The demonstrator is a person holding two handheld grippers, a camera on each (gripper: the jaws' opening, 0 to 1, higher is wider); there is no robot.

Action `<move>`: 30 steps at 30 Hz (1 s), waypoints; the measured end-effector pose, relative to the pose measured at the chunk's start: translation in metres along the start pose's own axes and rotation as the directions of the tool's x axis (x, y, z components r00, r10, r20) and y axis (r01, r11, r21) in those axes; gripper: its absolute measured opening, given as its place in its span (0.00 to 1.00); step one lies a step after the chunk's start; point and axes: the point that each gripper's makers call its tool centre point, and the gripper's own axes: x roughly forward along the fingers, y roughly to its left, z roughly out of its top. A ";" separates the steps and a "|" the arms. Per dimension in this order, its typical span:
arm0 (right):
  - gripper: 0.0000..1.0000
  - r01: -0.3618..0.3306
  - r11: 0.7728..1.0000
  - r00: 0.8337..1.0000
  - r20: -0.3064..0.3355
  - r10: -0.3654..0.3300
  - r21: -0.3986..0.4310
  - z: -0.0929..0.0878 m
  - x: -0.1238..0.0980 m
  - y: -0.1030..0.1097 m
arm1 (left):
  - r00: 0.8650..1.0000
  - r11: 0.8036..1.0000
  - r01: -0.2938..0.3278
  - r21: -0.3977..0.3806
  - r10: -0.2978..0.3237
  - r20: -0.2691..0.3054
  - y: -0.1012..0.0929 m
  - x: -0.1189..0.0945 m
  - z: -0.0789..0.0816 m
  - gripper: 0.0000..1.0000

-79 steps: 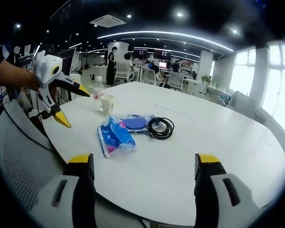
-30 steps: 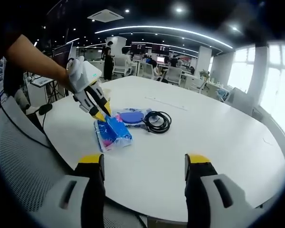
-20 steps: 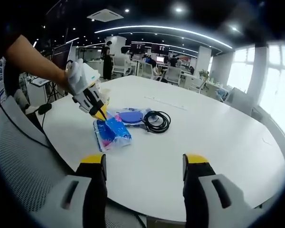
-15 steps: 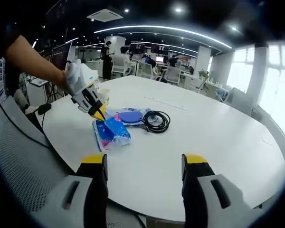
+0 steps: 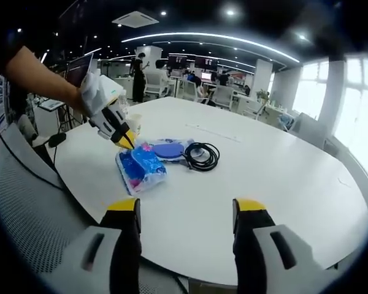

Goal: Arrange the tabletop items into an orderly group along one side of the table until the central work area is clear of visible clutter.

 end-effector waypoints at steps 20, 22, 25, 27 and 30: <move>0.60 -0.001 1.000 1.000 -0.002 0.001 0.000 -0.001 -0.001 0.000 | 0.998 0.998 -0.058 -0.001 0.058 -0.007 0.012 -0.043 -0.022 0.00; 0.60 -0.005 1.000 1.000 -0.004 0.005 0.000 -0.001 -0.001 0.000 | 0.998 0.998 -0.064 -0.006 0.064 -0.015 0.015 -0.046 -0.028 0.00; 0.60 -0.010 1.000 1.000 -0.007 0.010 -0.003 -0.002 0.000 0.001 | 0.997 0.997 -0.072 -0.015 0.072 -0.028 0.018 -0.051 -0.037 0.00; 0.60 -0.013 1.000 1.000 -0.010 0.013 -0.005 -0.002 0.000 0.002 | 0.996 0.997 -0.080 -0.023 0.079 -0.039 0.019 -0.054 -0.043 0.00; 0.60 -0.015 1.000 1.000 -0.013 0.015 -0.008 -0.003 0.000 0.003 | 0.995 0.995 -0.089 -0.032 0.087 -0.052 0.021 -0.058 -0.052 0.00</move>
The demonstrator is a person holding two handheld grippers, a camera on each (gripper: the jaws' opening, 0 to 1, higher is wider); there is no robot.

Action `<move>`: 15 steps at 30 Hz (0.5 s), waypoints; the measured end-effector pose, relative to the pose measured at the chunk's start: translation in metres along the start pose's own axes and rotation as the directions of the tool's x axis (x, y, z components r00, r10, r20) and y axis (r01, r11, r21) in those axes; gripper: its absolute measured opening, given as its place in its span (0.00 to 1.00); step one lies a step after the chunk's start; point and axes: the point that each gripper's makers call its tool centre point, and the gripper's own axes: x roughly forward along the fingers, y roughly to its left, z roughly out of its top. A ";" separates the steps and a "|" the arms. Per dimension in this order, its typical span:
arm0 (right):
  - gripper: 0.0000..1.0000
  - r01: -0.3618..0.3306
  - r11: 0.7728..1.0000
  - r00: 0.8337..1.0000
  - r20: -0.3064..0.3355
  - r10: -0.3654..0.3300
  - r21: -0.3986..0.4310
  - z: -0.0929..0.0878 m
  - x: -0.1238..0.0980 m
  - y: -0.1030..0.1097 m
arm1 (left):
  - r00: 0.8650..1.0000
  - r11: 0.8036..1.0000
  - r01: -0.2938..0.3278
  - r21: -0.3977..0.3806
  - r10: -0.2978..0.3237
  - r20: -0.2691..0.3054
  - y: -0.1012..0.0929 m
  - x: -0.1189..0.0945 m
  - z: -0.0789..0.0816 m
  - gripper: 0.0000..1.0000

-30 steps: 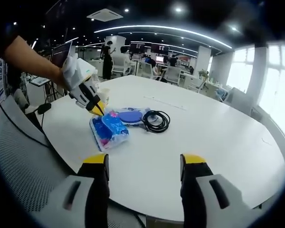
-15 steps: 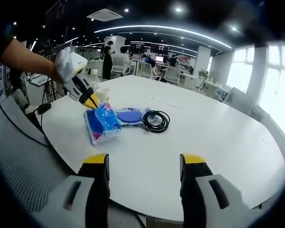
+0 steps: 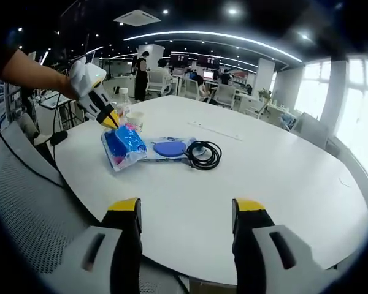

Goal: Arrange the tabletop items into an orderly group along one side of the table until the central work area is clear of visible clutter.

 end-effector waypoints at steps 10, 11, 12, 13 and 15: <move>0.59 -0.001 1.000 1.000 -0.008 0.001 -0.002 -0.001 0.000 0.001 | 0.998 0.998 -0.025 -0.058 0.021 -0.066 0.006 -0.006 -0.040 0.00; 0.59 -0.002 1.000 1.000 -0.009 0.002 -0.003 -0.002 0.000 0.001 | 0.997 0.998 -0.029 -0.062 0.025 -0.073 0.007 -0.006 -0.044 0.00; 0.59 -0.003 1.000 1.000 -0.011 0.003 -0.003 -0.002 0.000 0.001 | 0.996 0.997 -0.033 -0.066 0.028 -0.079 0.009 -0.006 -0.048 0.00; 0.59 -0.004 1.000 1.000 -0.012 0.004 -0.004 -0.002 0.000 0.001 | 0.995 0.996 -0.043 -0.074 0.036 -0.094 0.011 -0.007 -0.054 0.00; 0.59 -0.005 1.000 1.000 -0.013 0.005 -0.003 -0.002 0.000 0.001 | 0.993 0.994 -0.055 -0.096 0.045 -0.107 0.015 -0.008 -0.061 0.00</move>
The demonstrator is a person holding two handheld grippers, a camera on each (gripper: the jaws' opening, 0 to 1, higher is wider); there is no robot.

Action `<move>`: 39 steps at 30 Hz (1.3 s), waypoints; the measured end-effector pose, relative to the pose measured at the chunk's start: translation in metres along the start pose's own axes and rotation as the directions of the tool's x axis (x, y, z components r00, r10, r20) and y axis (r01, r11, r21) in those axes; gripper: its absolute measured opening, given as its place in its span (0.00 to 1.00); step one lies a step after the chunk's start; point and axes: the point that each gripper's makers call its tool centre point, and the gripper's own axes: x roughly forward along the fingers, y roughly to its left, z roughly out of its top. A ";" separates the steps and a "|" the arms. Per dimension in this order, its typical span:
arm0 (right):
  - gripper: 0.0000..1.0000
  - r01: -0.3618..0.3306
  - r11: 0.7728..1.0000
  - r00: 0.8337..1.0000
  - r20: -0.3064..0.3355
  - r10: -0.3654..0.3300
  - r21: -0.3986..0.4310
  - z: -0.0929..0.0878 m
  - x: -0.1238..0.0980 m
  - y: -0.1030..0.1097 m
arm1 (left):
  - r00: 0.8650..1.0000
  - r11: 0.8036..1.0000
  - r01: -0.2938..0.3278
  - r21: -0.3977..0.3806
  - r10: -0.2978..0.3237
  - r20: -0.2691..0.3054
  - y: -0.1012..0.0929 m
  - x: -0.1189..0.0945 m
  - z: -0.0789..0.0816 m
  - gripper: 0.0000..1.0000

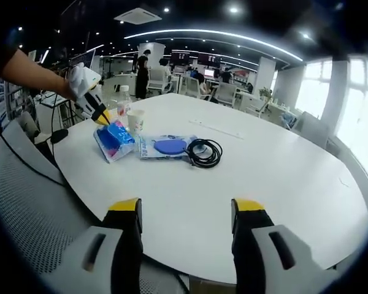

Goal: Arrange the tabletop items into an orderly group along one side of the table until the central work area is clear of visible clutter.

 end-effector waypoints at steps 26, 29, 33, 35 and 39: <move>0.58 0.000 1.000 1.000 -0.023 0.000 -0.001 -0.004 0.001 0.000 | 0.994 1.000 -0.028 -0.006 0.027 -0.103 0.028 0.017 -0.045 0.00; 0.58 -0.001 1.000 1.000 -0.025 0.001 0.000 -0.004 0.001 0.000 | 0.993 0.999 -0.039 -0.004 0.039 -0.115 0.033 0.017 -0.046 0.00; 0.58 -0.001 1.000 1.000 -0.028 0.001 0.000 -0.004 0.001 0.000 | 0.991 0.998 -0.058 -0.018 0.056 -0.120 0.041 0.015 -0.049 0.01; 0.58 -0.003 1.000 1.000 -0.029 0.003 0.000 -0.005 0.002 0.000 | 0.991 0.997 -0.068 -0.033 0.064 -0.119 0.045 0.013 -0.050 0.01; 0.58 -0.004 1.000 1.000 -0.030 0.004 0.001 -0.005 0.002 0.000 | 0.991 0.994 -0.087 -0.073 0.079 -0.107 0.047 0.007 -0.053 0.04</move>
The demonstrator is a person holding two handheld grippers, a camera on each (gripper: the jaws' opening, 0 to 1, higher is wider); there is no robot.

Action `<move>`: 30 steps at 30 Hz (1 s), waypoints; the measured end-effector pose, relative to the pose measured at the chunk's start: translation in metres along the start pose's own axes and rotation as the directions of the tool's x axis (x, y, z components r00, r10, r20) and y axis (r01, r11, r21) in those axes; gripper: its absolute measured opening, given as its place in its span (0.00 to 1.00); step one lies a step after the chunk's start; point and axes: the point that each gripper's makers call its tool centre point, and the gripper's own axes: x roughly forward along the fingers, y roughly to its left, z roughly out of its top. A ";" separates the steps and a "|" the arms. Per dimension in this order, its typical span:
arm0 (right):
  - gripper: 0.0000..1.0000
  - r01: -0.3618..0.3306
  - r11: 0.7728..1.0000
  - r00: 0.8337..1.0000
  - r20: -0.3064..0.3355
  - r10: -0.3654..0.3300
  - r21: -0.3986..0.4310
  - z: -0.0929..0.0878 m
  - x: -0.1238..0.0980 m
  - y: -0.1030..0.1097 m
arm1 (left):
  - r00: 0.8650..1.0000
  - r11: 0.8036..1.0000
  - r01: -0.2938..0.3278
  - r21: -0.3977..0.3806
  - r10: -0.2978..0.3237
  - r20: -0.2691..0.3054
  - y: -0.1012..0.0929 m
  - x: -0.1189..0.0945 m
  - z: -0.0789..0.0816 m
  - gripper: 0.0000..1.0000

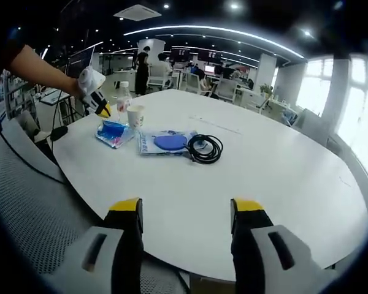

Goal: Arrange the tabletop items into an orderly group along one side of the table until the central work area is clear of visible clutter.

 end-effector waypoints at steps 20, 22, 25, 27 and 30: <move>0.58 -0.013 1.000 1.000 0.009 0.013 -0.002 0.002 0.000 0.002 | 0.989 0.967 -0.027 -0.254 0.062 0.133 -0.010 -0.040 0.008 0.22; 0.58 -0.015 1.000 1.000 0.010 0.015 -0.002 0.002 0.000 0.002 | 0.986 0.955 -0.029 -0.294 0.076 0.151 -0.012 -0.046 0.010 0.25; 0.58 -0.012 1.000 1.000 0.011 0.012 -0.001 0.002 -0.001 0.002 | 0.979 0.932 -0.015 -0.361 0.087 0.182 -0.018 -0.058 0.012 0.30; 0.58 -0.011 1.000 1.000 0.012 0.011 0.000 0.002 -0.001 0.002 | 0.974 0.917 -0.017 -0.398 0.106 0.201 -0.019 -0.067 0.013 0.34; 0.58 -0.015 1.000 1.000 0.011 0.015 -0.003 0.002 -0.001 0.002 | 0.968 0.894 -0.025 -0.448 0.134 0.214 -0.020 -0.081 0.010 0.34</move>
